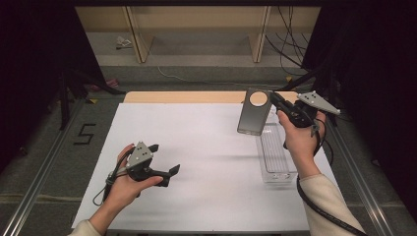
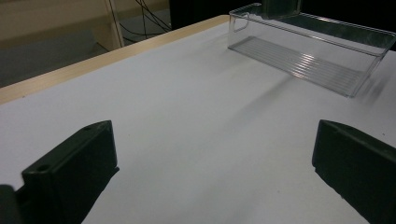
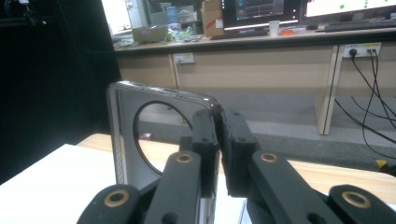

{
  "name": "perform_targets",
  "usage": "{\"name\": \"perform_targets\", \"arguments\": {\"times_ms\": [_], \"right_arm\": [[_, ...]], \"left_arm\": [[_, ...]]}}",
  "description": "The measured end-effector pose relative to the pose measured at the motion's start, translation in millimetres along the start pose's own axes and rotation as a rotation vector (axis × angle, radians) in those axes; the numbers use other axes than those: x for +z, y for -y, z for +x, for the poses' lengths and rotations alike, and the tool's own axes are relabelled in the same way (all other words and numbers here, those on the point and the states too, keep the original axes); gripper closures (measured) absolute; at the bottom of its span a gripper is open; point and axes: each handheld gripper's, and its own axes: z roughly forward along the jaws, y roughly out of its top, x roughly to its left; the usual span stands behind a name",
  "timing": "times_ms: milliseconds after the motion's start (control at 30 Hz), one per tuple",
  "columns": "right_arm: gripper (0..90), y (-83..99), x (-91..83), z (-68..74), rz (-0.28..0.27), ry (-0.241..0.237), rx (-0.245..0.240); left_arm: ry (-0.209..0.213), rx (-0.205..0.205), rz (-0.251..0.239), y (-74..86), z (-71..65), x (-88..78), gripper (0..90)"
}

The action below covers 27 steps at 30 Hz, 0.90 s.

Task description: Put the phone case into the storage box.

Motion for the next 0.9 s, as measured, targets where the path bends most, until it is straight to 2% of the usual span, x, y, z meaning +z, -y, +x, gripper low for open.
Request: {"name": "perform_targets", "arguments": {"times_ms": [900], "right_arm": [[85.5,-3.5,-2.6,-5.3,-0.01,0.012,0.006]], "left_arm": [[-0.004,-0.002,-0.005,-1.3,1.4,-1.4,0.0]]}}
